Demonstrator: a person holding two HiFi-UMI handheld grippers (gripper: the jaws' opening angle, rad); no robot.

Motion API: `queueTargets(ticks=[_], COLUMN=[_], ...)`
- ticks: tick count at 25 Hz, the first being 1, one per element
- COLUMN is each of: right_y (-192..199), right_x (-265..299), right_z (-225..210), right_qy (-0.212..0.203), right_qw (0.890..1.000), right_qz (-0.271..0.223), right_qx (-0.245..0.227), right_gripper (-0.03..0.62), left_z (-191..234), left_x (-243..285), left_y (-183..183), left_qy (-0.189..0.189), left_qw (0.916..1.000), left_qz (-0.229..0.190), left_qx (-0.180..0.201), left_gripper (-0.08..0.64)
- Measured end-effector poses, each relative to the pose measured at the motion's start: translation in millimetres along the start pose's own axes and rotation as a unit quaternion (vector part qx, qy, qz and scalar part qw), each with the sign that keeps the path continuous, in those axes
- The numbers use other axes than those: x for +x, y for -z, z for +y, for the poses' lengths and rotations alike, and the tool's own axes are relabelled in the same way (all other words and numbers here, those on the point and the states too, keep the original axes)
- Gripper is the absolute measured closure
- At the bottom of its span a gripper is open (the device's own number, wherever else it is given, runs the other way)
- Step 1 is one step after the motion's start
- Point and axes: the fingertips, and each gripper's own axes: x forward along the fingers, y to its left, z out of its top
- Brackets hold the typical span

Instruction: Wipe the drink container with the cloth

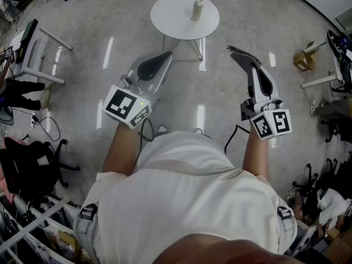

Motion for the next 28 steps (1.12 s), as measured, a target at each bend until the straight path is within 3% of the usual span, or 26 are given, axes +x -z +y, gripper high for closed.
queueTargets(ticks=[16,28], right_y=[1,3], right_x=[-9,-52], right_z=[-9,-67], right_qy=[-0.009,-0.012], right_qw=[1.000,0.999], right_qz=[-0.001,-0.008], right_qx=[0.005,0.033], right_gripper=[0.575,0.575], left_z=[-17,-67], left_x=[6,49], left_y=[1,8], left_qy=[-0.004,-0.011], left_qw=[1.0000,0.9998], left_qz=[0.006,0.017], left_qx=[0.003,0.005], left_gripper=[0.560,0.560])
